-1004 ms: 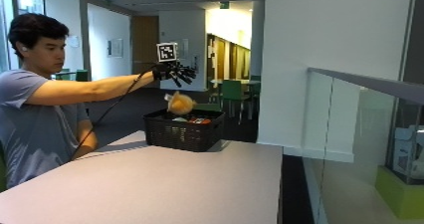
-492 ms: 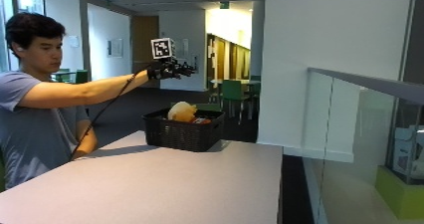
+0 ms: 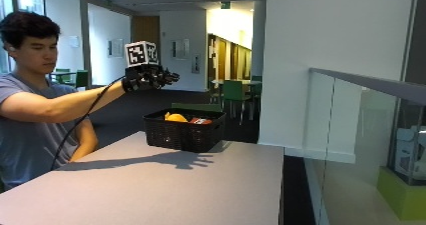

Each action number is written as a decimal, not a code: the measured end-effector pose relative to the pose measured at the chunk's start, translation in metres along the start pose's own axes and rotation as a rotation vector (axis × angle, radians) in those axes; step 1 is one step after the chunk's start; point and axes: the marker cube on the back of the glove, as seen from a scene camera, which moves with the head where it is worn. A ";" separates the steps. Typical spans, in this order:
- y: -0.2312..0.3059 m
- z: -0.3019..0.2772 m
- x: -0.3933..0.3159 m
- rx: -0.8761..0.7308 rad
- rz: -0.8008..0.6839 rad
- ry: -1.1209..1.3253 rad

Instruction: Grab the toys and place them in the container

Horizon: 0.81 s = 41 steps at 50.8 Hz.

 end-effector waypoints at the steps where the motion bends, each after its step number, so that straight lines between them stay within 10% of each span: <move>1: 0.002 0.001 0.005 0.001 0.003 -0.003; 41: 0.049 0.072 0.133 -0.049 0.058 -0.042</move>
